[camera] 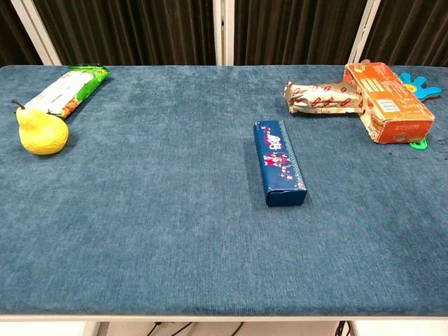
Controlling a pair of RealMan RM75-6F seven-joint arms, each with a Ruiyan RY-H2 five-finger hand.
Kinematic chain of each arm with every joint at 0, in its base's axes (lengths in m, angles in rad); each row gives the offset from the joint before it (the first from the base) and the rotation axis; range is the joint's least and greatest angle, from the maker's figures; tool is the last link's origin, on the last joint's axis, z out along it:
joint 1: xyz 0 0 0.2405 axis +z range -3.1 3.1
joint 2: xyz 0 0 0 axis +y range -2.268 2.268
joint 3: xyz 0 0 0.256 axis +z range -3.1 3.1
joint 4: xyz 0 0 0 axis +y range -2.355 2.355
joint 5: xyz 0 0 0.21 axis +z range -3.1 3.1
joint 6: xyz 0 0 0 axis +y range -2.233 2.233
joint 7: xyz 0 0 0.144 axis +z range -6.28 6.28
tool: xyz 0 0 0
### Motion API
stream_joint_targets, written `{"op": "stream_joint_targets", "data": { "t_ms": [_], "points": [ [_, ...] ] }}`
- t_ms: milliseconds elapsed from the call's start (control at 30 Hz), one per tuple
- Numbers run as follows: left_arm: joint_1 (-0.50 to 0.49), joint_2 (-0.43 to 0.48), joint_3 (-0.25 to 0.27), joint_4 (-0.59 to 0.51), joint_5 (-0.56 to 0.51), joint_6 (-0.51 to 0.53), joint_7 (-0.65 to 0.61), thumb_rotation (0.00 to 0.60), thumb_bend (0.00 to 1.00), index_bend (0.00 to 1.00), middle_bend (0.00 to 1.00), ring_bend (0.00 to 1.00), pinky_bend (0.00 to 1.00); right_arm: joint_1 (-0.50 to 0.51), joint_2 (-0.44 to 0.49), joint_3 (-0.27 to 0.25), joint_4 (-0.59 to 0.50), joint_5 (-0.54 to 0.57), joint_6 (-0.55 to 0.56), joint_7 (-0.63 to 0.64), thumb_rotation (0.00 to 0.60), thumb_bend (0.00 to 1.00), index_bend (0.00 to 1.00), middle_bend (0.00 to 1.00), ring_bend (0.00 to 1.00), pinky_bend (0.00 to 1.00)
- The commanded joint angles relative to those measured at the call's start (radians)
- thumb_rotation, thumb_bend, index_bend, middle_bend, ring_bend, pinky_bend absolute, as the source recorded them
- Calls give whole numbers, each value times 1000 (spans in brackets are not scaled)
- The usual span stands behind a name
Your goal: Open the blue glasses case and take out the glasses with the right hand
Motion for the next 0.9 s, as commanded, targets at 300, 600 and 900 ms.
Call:
{"op": "stream_joint_targets", "data": {
  "t_ms": [300,600,900],
  "points": [
    [0,0,0,-1,0,0,1,600,166,508,536,415,365,5,-4,-1,8,-2,-6,7,600,371,51,108,0,0],
    [0,1,1,2,4,1,-6,600,166,508,536,415,365,35,-14,-6,8,-5,-61,7,600,319,51,108,0,0],
    [1,0,2,4,5,3,-10,600,166,508,536,415,365,180,-82,25,17,117,-342,23,600,473,19,212,0,0]
  ]
}}
